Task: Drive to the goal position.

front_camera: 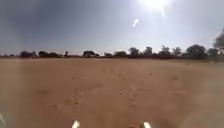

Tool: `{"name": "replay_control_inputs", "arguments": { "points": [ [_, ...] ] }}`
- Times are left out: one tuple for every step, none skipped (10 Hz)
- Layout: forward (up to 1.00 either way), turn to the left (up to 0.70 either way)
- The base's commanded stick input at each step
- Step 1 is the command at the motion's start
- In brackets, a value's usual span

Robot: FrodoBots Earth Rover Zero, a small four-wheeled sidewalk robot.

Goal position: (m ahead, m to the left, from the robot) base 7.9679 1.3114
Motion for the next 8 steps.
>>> {"name": "replay_control_inputs", "arguments": {
  "points": [
    [0.70, 0.00],
    [0.70, 0.00],
    [0.70, 0.00],
    [0.70, 0.00],
    [0.70, 0.00],
    [0.70, 0.00],
    [0.70, 0.00],
    [0.70, 0.00]
  ]
}}
